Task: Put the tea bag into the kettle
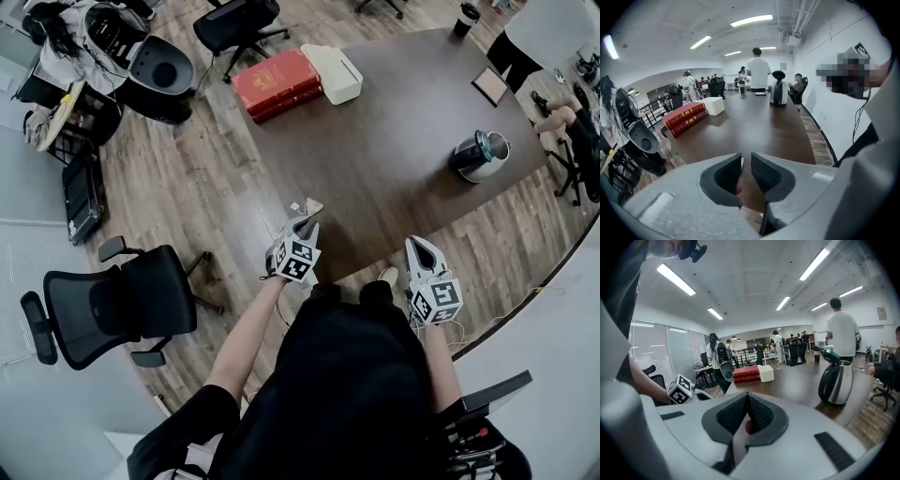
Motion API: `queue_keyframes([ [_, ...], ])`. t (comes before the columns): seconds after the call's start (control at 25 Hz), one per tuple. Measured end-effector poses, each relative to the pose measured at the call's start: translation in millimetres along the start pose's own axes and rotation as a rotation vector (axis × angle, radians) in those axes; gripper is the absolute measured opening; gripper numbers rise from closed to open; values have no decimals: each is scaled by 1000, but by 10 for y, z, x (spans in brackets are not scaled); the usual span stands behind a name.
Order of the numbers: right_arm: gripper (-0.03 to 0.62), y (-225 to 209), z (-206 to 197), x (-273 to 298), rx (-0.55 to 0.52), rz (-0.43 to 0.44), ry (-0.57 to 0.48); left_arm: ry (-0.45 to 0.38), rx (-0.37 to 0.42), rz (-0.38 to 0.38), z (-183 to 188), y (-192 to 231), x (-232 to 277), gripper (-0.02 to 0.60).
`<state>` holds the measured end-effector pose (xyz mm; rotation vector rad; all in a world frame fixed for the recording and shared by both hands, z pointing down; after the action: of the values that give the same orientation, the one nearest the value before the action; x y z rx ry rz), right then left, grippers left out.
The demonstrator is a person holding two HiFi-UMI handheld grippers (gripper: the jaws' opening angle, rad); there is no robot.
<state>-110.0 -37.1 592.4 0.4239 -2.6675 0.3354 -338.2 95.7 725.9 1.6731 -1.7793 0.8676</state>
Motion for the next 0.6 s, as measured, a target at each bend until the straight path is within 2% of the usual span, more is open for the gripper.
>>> queue_keyframes([
  [0.16,6,-31,-46,-67,17,-21,-8,73,5,-17,-102,20,218,77],
  [0.32,6,-60,-102,-133,33,-44,-10,157,-43,-46,-274,65,446,137],
  [0.44,6,-105,-124,-175,43,-55,-6,189,-104,-53,-366,125,588,137],
  [0.6,6,-149,-131,-215,56,-74,-8,198,-117,-37,-346,228,680,137],
])
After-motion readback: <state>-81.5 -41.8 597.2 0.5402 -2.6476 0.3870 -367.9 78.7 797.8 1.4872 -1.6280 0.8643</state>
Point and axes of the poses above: the fingertips, and each gripper's own axes: x forward along the fingers, y to its left, z out of its top, the point moved 4 cm from there along -x, backward along the fingers, and after that the axes turned 4 degrees about y, right-handed, at the moved point
